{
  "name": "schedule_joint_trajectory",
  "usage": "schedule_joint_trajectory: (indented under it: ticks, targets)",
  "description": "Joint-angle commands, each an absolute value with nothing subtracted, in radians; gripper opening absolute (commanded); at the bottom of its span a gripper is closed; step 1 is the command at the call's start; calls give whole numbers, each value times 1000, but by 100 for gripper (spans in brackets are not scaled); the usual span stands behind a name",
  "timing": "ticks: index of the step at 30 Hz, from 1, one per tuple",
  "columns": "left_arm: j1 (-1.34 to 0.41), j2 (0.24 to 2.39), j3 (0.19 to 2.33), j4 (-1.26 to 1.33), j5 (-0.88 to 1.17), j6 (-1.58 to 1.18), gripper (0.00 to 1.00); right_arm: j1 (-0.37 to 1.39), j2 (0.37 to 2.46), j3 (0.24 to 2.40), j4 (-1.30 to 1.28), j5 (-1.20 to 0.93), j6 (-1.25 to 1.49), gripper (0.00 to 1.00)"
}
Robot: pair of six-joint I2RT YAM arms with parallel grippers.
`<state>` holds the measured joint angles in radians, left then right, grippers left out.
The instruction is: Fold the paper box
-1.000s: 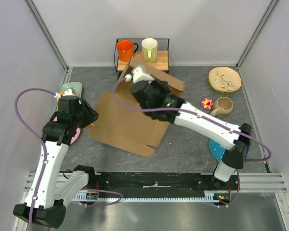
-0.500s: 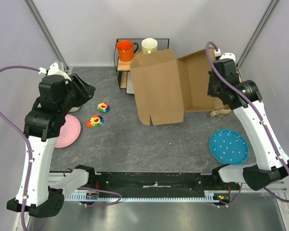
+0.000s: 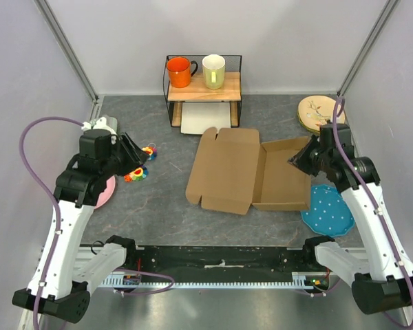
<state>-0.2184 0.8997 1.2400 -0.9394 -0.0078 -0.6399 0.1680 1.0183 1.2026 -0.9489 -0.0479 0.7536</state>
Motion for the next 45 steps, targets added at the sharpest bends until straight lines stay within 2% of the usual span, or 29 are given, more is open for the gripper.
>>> schedule_joint_trajectory:
  ticks: [1,5,6,7,9,10,12,13,15,16,19,26,35,42,44,45]
  targets:
    - [-221,865,1142,-862,150,-692,50,170,918,1062,-871,-127,926,0]
    - [-222,853,1069,-822,187,-690,50,184,841,1000,-873,-118,891,2]
    - [-222,853,1063,-819,196,-689,50,187,848,1015,-906,-106,870,8]
    - [-224,853,1052,-813,202,-689,50,190,880,1035,-923,-91,817,22]
    - [-224,844,1010,-789,239,-702,50,193,923,1126,-997,-13,763,36]
    - [-225,841,993,-773,258,-725,50,198,963,1199,-1023,30,732,49]
    - [-225,831,931,-735,311,-747,51,199,1000,1264,-1072,116,652,59]
    - [-227,821,914,-724,321,-764,51,202,1038,1308,-1083,186,625,68]
    - [-226,812,874,-713,325,-770,51,202,1086,1351,-1109,260,542,75]
    - [-225,807,868,-712,321,-766,51,206,1133,1376,-1109,309,519,85]
    - [-227,799,850,-715,308,-753,51,231,1230,1423,-1108,380,465,92]
    - [-225,793,833,-721,314,-738,51,406,1443,1508,-1121,610,433,94]
    - [-230,781,838,-753,288,-704,51,408,1660,1604,-1239,738,344,86]
    - [-232,779,836,-755,273,-698,51,351,1649,1494,-1226,677,321,80]
    - [-232,778,835,-749,278,-698,51,342,1623,1439,-1198,667,310,75]
    - [-233,778,833,-747,279,-699,51,330,1609,1424,-1192,660,305,69]
